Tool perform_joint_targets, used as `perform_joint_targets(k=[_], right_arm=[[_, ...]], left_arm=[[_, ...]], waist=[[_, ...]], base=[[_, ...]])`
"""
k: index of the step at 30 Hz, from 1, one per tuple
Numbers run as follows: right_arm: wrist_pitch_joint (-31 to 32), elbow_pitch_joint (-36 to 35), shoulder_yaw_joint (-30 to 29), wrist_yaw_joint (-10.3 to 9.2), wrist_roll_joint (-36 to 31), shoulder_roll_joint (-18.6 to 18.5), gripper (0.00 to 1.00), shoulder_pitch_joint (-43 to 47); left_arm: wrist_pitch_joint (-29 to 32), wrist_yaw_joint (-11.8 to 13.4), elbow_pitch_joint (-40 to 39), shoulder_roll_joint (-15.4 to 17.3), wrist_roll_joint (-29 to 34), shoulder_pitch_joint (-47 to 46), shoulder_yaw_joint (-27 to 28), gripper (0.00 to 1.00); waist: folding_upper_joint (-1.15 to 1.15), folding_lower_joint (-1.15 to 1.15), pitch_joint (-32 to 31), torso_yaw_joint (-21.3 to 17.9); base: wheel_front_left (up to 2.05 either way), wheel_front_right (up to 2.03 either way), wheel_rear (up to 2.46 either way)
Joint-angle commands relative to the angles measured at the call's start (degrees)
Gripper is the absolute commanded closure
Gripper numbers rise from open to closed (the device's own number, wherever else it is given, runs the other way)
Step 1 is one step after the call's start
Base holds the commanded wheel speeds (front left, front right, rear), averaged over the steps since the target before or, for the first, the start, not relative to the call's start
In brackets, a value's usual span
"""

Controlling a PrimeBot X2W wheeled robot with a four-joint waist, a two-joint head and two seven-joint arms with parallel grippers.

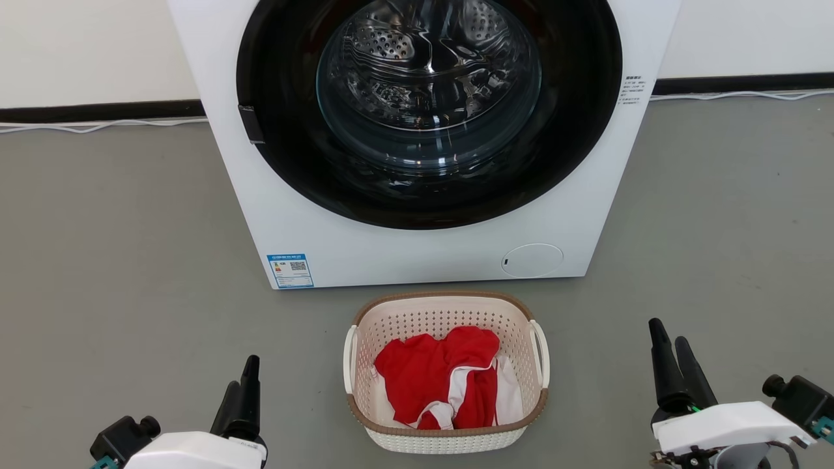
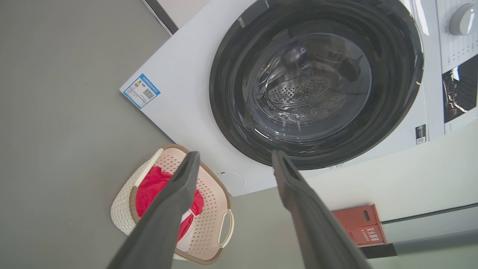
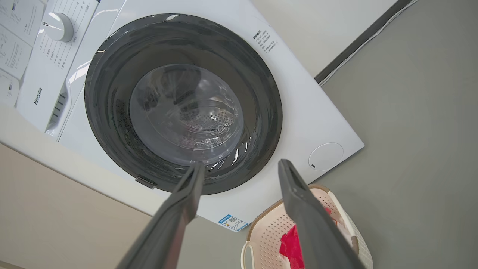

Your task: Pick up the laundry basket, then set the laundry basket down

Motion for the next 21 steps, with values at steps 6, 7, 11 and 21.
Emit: perform_joint_targets(k=[6,7,11,21], right_arm=[[-1.8,-2.28,1.11,0.23,-5.87,-0.86,0.0,-0.88],[-1.97,-2.3,1.17,0.24,-6.63,-0.88,0.0,-0.88],[-2.64,-2.31,1.45,0.25,-9.67,-0.91,0.0,-0.83],[-4.3,-2.71,1.84,0.29,-17.58,-1.03,0.0,-0.65]], left_arm=[[-1.5,0.74,-2.05,0.55,4.87,-1.46,0.26,0.0],[-1.67,0.78,-2.08,0.56,5.54,-1.46,0.21,0.0],[-2.34,0.98,-2.19,0.59,8.17,-1.43,0.02,0.0],[-4.02,1.5,-2.16,0.65,14.17,-1.19,-0.52,0.0]], waist=[[0.0,-0.01,0.02,-0.08],[0.0,-0.01,0.02,-0.1],[0.0,-0.01,0.02,-0.16],[0.0,-0.01,-0.06,-0.27]], base=[[0.0,0.0,0.0],[0.0,0.0,0.0],[0.0,0.0,0.0],[0.0,0.0,0.0]])
